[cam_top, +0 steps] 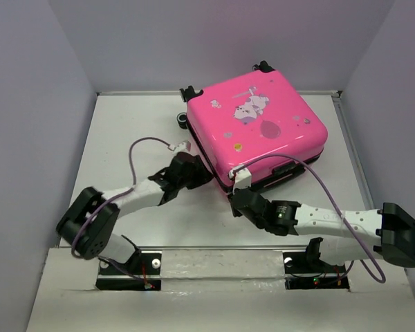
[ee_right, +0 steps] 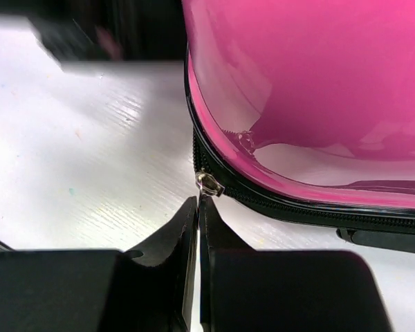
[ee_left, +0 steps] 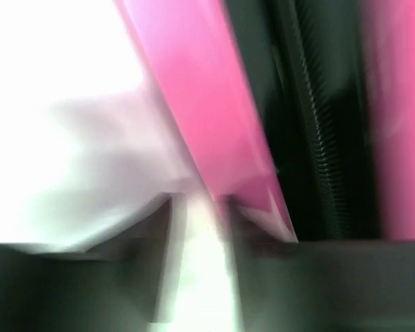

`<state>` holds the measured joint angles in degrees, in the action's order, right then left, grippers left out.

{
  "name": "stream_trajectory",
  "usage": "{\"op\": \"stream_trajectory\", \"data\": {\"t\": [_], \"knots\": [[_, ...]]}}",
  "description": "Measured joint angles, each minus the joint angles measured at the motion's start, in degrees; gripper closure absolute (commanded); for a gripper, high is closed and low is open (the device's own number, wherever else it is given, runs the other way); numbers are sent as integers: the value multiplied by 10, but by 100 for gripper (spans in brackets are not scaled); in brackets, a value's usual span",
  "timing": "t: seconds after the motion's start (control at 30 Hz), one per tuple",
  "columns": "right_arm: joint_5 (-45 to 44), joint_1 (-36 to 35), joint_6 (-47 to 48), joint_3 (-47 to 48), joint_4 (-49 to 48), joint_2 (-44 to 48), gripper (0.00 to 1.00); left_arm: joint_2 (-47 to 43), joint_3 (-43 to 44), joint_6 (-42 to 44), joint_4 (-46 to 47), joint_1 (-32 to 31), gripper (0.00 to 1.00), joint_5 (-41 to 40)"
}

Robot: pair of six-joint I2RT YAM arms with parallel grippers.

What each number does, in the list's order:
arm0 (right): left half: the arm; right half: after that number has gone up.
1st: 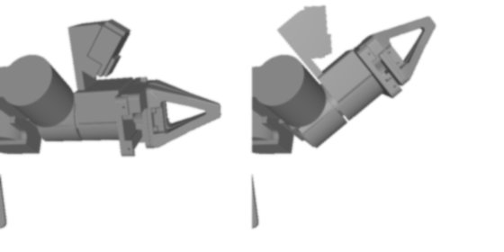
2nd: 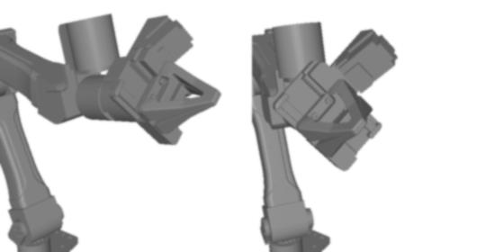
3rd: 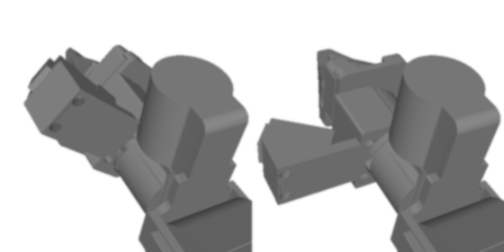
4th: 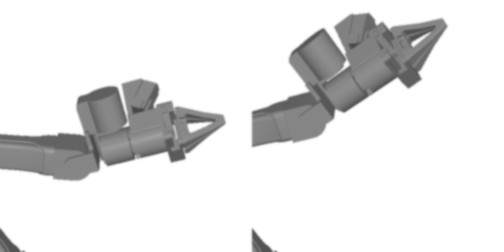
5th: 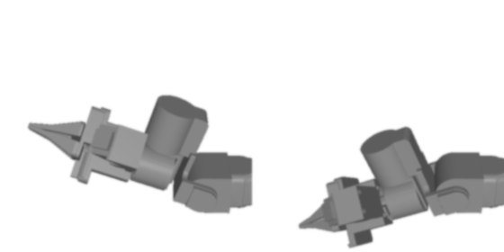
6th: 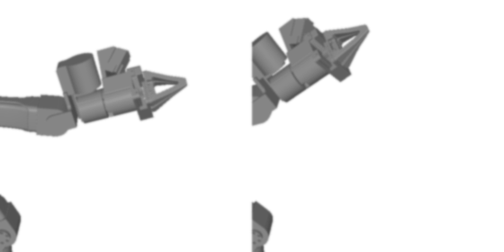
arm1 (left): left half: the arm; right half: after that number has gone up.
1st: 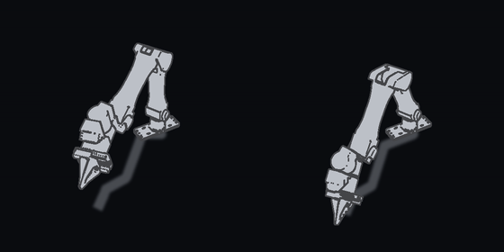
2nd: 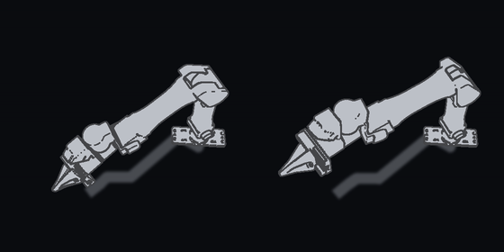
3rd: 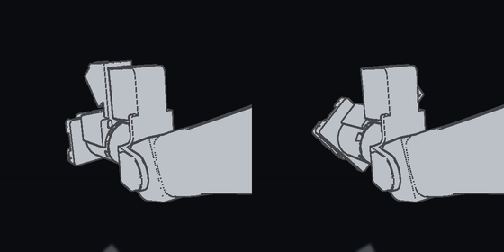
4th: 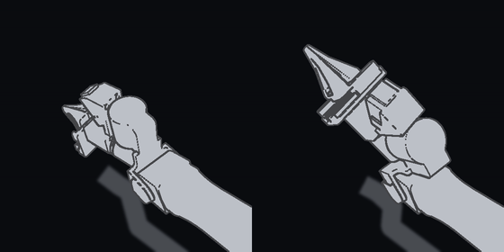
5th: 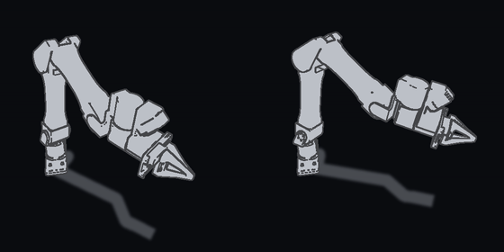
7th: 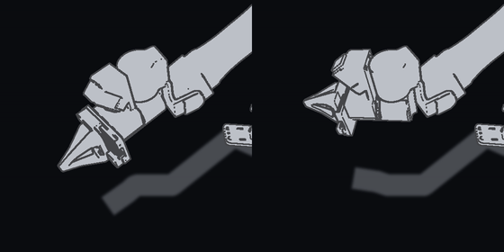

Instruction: Pack the luggage

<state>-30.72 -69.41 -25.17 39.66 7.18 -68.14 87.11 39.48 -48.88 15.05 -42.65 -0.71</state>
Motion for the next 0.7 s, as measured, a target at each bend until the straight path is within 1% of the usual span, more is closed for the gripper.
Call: {"op": "stream_trajectory", "data": {"t": [0.03,0.07,0.13,0.2,0.3,0.4,0.43,0.47,0.53,0.6,0.7], "knots": [[0,-1,-1,-1,-1,0,93,-34,-12,3,0,25,13,0],[2,-1,-2,-2,-5,0,93,-79,-22,4,-2,53,9,-1],[10,-5,-9,-13,-26,3,93,-181,-22,15,-11,108,5,-6],[18,-11,-17,-24,-42,12,93,-240,1,25,-17,156,3,-3],[31,-16,-26,-38,-56,22,93,-243,73,39,-29,214,3,21],[40,-16,-31,-42,-63,24,93,-155,200,49,-38,260,3,66],[41,-16,-31,-42,-63,24,93,-131,223,49,-38,268,3,73],[42,-16,-31,-42,-63,24,93,-75,268,49,-37,279,3,89],[43,-16,-31,-42,-63,24,93,-7,315,51,-51,290,3,104],[44,-17,-31,-42,-64,24,93,62,372,54,-91,297,3,118],[47,-17,-32,-42,-64,21,93,196,507,58,-140,301,4,138]]}}
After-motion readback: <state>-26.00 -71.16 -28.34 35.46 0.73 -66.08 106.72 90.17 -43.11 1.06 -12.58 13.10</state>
